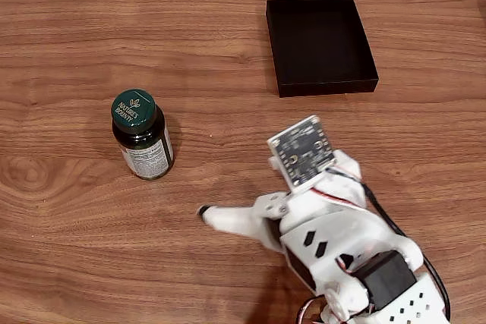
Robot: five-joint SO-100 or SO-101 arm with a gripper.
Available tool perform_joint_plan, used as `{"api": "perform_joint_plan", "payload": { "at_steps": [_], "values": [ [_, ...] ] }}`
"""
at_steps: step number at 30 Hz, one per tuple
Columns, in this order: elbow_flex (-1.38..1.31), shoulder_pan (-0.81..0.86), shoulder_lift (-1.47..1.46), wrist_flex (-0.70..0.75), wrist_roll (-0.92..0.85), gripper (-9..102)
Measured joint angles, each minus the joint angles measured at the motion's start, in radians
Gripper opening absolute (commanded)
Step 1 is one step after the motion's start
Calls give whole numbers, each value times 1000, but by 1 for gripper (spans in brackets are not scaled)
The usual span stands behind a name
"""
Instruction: Pick up the pill bottle and place it in the black box.
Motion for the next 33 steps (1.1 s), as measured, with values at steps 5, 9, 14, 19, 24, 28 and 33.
{"api": "perform_joint_plan", "payload": {
  "at_steps": [5, 9, 14, 19, 24, 28, 33],
  "values": [
    [0, -94, 8, -32, -15, 41],
    [0, -187, -11, -100, -23, 40],
    [0, -270, -259, -325, -25, 39],
    [-12, -305, -580, -638, -60, 39],
    [-80, -310, -867, -893, -100, 39],
    [-129, -308, -1055, -1055, -98, 39],
    [-196, -275, -1235, -1203, -80, 39]
  ]
}}
